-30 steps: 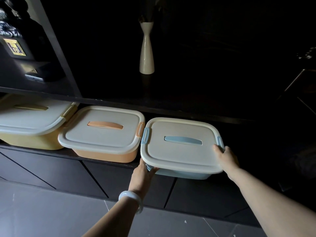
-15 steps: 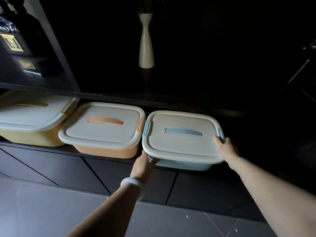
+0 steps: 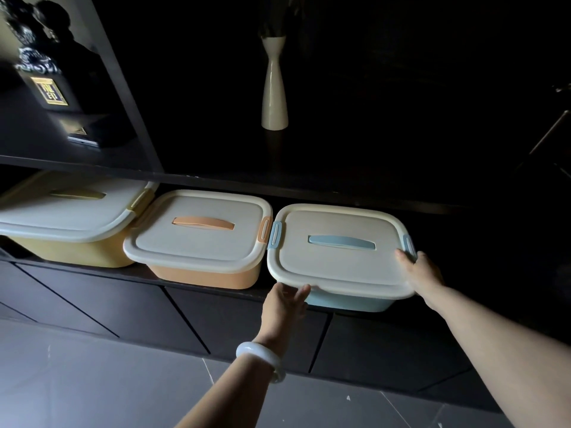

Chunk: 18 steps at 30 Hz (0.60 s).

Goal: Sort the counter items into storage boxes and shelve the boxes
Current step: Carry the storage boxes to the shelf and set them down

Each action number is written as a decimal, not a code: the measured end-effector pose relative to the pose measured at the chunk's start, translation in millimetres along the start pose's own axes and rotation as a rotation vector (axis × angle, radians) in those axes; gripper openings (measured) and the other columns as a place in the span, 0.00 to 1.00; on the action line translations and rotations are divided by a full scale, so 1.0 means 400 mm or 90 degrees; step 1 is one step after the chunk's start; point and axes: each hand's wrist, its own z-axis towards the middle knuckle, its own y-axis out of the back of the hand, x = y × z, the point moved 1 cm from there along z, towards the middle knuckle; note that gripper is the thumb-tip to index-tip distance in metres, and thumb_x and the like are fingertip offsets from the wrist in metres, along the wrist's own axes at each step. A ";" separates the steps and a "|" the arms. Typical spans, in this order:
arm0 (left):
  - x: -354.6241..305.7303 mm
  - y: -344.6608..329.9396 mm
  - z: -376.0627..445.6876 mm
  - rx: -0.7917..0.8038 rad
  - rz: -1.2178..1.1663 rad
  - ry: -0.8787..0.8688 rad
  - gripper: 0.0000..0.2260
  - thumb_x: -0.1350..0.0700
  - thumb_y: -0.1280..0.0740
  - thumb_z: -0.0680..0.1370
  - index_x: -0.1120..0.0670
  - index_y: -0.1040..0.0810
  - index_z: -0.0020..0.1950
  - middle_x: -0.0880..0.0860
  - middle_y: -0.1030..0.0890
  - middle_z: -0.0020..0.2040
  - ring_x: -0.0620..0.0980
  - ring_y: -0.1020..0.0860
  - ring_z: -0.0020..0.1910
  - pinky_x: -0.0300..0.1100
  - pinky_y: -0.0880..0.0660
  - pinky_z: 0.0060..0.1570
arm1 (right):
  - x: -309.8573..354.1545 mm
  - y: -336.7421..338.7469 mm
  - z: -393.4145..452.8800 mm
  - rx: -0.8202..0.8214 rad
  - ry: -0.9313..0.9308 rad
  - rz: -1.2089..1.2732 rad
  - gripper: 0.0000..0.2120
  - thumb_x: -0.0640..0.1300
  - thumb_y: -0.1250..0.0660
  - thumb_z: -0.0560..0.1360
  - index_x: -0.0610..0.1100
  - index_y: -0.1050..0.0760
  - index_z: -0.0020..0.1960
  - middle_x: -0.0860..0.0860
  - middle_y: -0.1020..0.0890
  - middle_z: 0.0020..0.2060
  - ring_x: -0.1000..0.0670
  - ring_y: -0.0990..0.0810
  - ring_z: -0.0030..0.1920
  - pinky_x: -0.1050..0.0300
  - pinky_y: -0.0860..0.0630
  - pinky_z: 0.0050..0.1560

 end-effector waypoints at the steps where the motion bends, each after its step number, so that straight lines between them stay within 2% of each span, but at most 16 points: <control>1: -0.011 -0.011 -0.003 0.013 -0.084 0.023 0.14 0.53 0.31 0.77 0.60 0.30 0.38 0.55 0.31 0.34 0.52 0.31 0.36 0.45 0.31 0.40 | 0.000 0.000 -0.001 0.001 0.003 -0.001 0.33 0.59 0.40 0.78 0.38 0.41 0.75 0.37 0.31 0.69 0.37 0.30 0.67 0.47 0.32 0.63; 3: -0.024 -0.026 -0.005 0.002 -0.187 0.073 0.12 0.57 0.32 0.78 0.65 0.24 0.41 0.61 0.27 0.38 0.56 0.26 0.39 0.48 0.24 0.44 | -0.001 0.002 -0.002 0.003 0.008 0.002 0.32 0.58 0.40 0.79 0.37 0.39 0.73 0.37 0.29 0.67 0.37 0.29 0.65 0.48 0.31 0.60; 6: -0.025 -0.038 -0.006 -0.014 -0.271 0.114 0.15 0.58 0.32 0.78 0.71 0.24 0.51 0.63 0.21 0.43 0.57 0.19 0.42 0.49 0.20 0.49 | -0.003 0.001 -0.001 0.004 0.014 0.006 0.31 0.58 0.40 0.78 0.37 0.36 0.71 0.37 0.27 0.65 0.37 0.27 0.63 0.47 0.29 0.59; 11: -0.016 -0.050 -0.003 -0.028 -0.343 0.113 0.10 0.60 0.32 0.78 0.68 0.22 0.45 0.63 0.20 0.39 0.56 0.19 0.40 0.43 0.19 0.42 | -0.003 0.003 0.003 0.012 0.015 0.004 0.32 0.58 0.40 0.78 0.37 0.37 0.73 0.37 0.28 0.66 0.37 0.28 0.65 0.46 0.30 0.62; 14: -0.006 -0.054 -0.003 -0.039 -0.360 0.105 0.10 0.59 0.31 0.77 0.67 0.21 0.45 0.62 0.20 0.39 0.56 0.18 0.40 0.45 0.19 0.45 | -0.004 0.005 0.005 0.018 0.016 0.010 0.31 0.58 0.39 0.78 0.37 0.35 0.70 0.37 0.27 0.64 0.37 0.26 0.62 0.46 0.28 0.60; 18: -0.002 -0.056 -0.004 -0.037 -0.382 0.103 0.09 0.60 0.31 0.77 0.66 0.21 0.44 0.62 0.20 0.39 0.56 0.18 0.42 0.47 0.19 0.49 | -0.004 0.004 0.004 0.017 0.014 0.008 0.33 0.59 0.39 0.78 0.37 0.38 0.73 0.37 0.30 0.68 0.37 0.29 0.66 0.46 0.31 0.65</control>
